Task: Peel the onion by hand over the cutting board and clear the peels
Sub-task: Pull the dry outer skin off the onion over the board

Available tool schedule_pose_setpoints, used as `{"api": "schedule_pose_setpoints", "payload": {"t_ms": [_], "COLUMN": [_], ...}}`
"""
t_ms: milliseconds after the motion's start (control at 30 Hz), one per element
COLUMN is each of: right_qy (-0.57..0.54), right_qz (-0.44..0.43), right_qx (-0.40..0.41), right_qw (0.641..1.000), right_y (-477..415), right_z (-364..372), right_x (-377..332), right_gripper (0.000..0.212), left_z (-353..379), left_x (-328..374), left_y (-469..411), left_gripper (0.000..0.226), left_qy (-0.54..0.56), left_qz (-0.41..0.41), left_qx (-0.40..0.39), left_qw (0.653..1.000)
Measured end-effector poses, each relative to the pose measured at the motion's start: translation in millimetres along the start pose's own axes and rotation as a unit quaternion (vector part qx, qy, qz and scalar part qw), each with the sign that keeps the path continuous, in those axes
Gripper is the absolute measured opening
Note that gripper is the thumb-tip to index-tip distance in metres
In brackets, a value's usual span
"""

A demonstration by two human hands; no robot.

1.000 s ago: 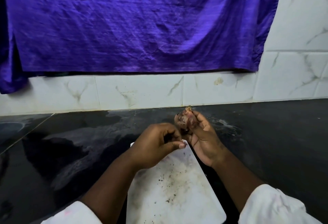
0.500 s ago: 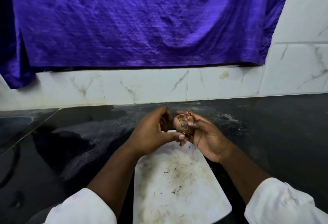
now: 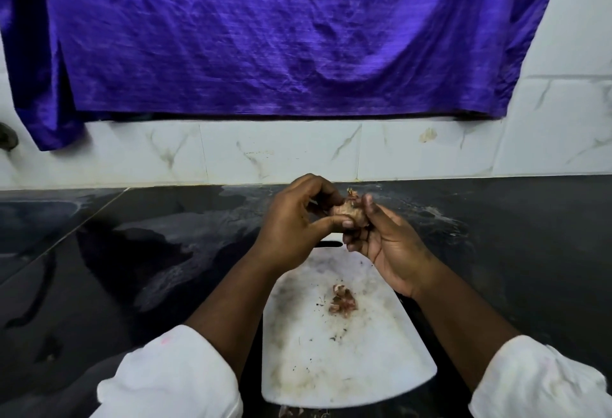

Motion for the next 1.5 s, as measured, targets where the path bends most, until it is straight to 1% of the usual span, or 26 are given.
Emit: {"api": "schedule_pose_setpoints", "payload": {"t_ms": [100,200,300,367,433,467,500,533,633,733,800,833,867,933,967,1067,1100,1133,1167,1200,1267,1367,1433,1500], "right_qy": [0.003,-0.014,-0.036,-0.046,-0.059,-0.068,-0.073,-0.073,-0.066,-0.073,-0.075,-0.079,-0.083,-0.090,-0.089,-0.063,-0.054,-0.046,-0.042,-0.043,-0.059,-0.068,-0.051,-0.044], "right_qz": [-0.019,-0.035,-0.057,-0.065,-0.069,-0.071,-0.074,-0.076,-0.078,-0.048,-0.025,-0.017,-0.012,-0.010,-0.011,-0.018,-0.020,-0.020,-0.018,-0.014,-0.001,-0.007,-0.025,-0.036], "right_qx": [0.026,0.044,0.045,0.051,0.063,0.065,0.069,0.077,0.106,0.092,0.078,0.073,0.070,0.061,0.057,0.047,0.042,0.034,0.027,0.021,0.012,0.007,0.015,0.023], "right_qw": [0.999,0.998,0.997,0.996,0.994,0.993,0.992,0.991,0.989,0.992,0.994,0.994,0.994,0.994,0.994,0.997,0.998,0.998,0.999,0.999,0.998,0.998,0.998,0.998], "right_y": [3,4,4,4,4,4,4,4,4,5,4,4,4,4,4,4,4,4,4,4,4,4,4,4], "right_z": [0,-1,-4,-5,-7,-8,-8,-8,-9,-10,-11,-11,-11,-10,-10,-8,-8,-7,-6,-6,-6,-6,-7,-9], "right_x": [4,8,8,8,7,7,5,4,0,0,2,3,4,6,6,7,7,7,7,7,8,9,8,6], "right_gripper": [0.045,0.057,0.059,0.053,0.036,0.030,0.031,0.036,0.064,0.076,0.076,0.072,0.068,0.059,0.058,0.070,0.073,0.072,0.066,0.059,0.050,0.048,0.050,0.059], "left_z": [2,5,6,5,6,7,8,9,12,11,9,8,7,7,6,2,1,2,2,4,5,4,5,8], "left_x": [0,0,3,4,4,4,4,4,1,-13,-20,-21,-21,-21,-20,-14,-12,-10,-9,-9,-11,-14,-13,-13], "left_y": [1,2,2,3,5,5,6,7,11,13,13,13,13,13,12,10,10,10,10,10,8,5,5,5], "left_gripper": [0.027,0.019,0.016,0.015,0.015,0.016,0.016,0.016,0.017,0.013,0.009,0.007,0.011,0.028,0.033,0.036,0.045,0.058,0.068,0.072,0.067,0.058,0.052,0.045], "left_qy": [0.005,0.006,0.031,0.049,0.052,0.048,0.041,0.033,0.014,-0.022,-0.022,-0.024,-0.034,-0.055,-0.051,-0.009,-0.010,-0.018,-0.029,-0.041,-0.066,-0.056,-0.027,0.016], "left_qz": [-0.020,-0.031,-0.041,-0.042,-0.033,-0.026,-0.019,-0.014,-0.031,-0.053,-0.064,-0.069,-0.073,-0.077,-0.081,-0.087,-0.073,-0.051,-0.027,-0.008,0.011,-0.011,-0.033,-0.052], "left_qx": [-0.026,-0.037,-0.036,-0.041,-0.057,-0.071,-0.087,-0.105,-0.166,-0.219,-0.244,-0.244,-0.232,-0.182,-0.152,-0.071,-0.056,-0.050,-0.051,-0.051,-0.038,-0.002,0.002,-0.010], "left_qw": [0.999,0.999,0.998,0.997,0.996,0.996,0.995,0.994,0.986,0.974,0.968,0.967,0.970,0.979,0.984,0.994,0.996,0.997,0.998,0.998,0.997,0.998,0.999,0.998]}}
Point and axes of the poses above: each hand's wrist, its own y-axis away from the middle knuckle, its own z-axis out of the palm, x = y × z, the point moved 1 cm from there along -y, towards the middle knuckle, and after that the axes turned 13 degrees about -y, right-handed, at the moved point
